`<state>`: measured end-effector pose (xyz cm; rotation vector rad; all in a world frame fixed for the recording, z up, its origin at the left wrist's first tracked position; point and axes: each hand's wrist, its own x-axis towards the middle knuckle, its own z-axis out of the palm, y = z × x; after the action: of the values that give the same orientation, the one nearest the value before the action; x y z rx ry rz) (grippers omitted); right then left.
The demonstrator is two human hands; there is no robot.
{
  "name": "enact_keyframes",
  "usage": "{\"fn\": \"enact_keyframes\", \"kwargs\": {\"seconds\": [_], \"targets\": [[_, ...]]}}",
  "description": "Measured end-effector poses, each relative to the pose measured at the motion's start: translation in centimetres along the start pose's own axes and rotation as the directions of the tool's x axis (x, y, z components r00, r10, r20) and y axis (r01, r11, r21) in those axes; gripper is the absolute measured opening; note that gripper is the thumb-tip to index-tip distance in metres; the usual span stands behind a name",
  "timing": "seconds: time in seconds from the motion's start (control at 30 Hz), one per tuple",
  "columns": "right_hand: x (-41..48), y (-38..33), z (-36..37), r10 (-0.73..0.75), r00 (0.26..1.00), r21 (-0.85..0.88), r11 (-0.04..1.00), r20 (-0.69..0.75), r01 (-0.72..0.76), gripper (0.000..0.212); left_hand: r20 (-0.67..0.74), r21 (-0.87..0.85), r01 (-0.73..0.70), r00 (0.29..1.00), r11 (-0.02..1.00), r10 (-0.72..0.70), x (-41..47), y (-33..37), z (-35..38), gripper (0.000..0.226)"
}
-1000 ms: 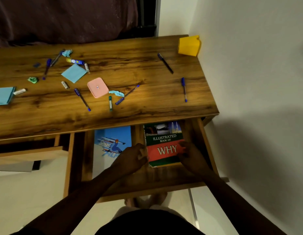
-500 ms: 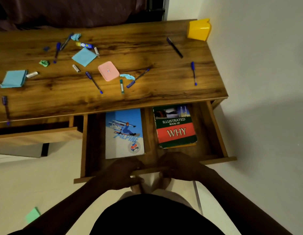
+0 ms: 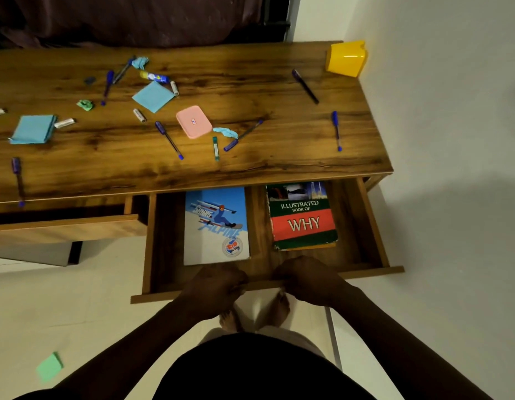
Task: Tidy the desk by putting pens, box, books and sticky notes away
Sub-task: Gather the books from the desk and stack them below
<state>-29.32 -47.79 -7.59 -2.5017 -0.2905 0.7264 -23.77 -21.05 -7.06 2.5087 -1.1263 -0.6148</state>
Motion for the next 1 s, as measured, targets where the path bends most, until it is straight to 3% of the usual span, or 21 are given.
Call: {"fn": "enact_keyframes", "kwargs": {"seconds": [0.1,0.27,0.73,1.0], "targets": [[0.8,0.2,-0.4,0.000,0.999,-0.018,1.000,-0.042,0.000,0.031,-0.117,0.052,-0.037,0.992,0.998,0.043,0.5,-0.3,0.2,0.023],[2.0,0.7,-1.1,-0.058,0.987,-0.050,0.997,-0.153,0.050,0.025,-0.177,0.016,0.042,0.983,0.999,-0.039,2.4,-1.3,-0.7,0.021],[7.5,2.2,-4.7,-0.070,0.941,-0.152,0.988,-0.331,0.021,0.030,-0.231,0.033,0.148,0.963,0.988,-0.136,9.0,-4.9,-2.7,0.026],[11.6,2.5,-6.6,-0.040,0.903,-0.355,0.926,-0.428,-0.127,0.037,-0.421,0.218,0.103,0.907,0.970,-0.002,11.9,-6.0,-4.1,0.046]]}}
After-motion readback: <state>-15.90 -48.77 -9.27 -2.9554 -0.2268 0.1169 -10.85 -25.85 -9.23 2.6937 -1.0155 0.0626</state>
